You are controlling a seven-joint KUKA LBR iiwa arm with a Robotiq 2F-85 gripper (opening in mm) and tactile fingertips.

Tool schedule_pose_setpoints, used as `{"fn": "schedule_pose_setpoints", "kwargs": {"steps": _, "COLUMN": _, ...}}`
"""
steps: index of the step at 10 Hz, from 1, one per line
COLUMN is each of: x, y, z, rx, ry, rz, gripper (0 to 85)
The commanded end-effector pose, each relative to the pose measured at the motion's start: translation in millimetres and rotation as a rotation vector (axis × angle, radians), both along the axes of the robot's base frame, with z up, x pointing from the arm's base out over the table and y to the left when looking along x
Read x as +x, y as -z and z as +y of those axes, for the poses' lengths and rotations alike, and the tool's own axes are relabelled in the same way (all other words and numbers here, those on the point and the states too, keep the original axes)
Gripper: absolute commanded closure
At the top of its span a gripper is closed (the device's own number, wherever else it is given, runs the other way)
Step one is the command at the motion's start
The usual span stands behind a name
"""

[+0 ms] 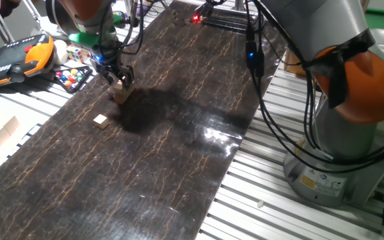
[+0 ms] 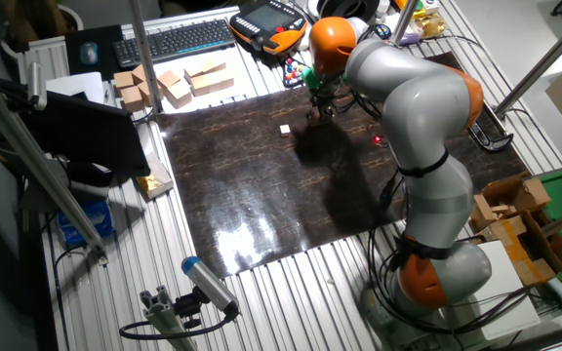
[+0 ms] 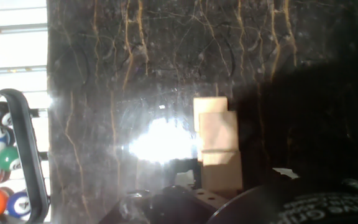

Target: Stack the blocks into a pyramid shape

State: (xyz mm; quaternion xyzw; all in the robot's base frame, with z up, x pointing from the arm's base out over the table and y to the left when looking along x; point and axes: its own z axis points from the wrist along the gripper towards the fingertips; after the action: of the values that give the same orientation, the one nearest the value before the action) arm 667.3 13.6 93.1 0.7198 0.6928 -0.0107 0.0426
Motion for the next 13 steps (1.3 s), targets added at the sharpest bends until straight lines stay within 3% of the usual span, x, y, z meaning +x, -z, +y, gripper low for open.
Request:
{"fn": "schedule_pose_setpoints", "kwargs": {"steps": 1, "x": -1.2, "y": -3.2, "z": 4.7, "rx": 0.012, "ry": 0.012, "rz": 0.001, "gripper": 19.7}}
{"fn": "schedule_pose_setpoints", "kwargs": {"steps": 5, "x": -9.6, "y": -0.2, "z": 45.0, "rx": 0.035, "ry": 0.074, "rz": -0.003, "gripper": 18.3}}
{"fn": "schedule_pose_setpoints", "kwargs": {"steps": 9, "x": -18.1, "y": 20.2, "z": 88.4, "rx": 0.047, "ry": 0.13, "rz": -0.029, "gripper": 16.3}}
{"fn": "schedule_pose_setpoints", "kwargs": {"steps": 13, "x": -12.7, "y": 37.8, "z": 97.3, "rx": 0.061, "ry": 0.143, "rz": -0.041, "gripper": 16.0}}
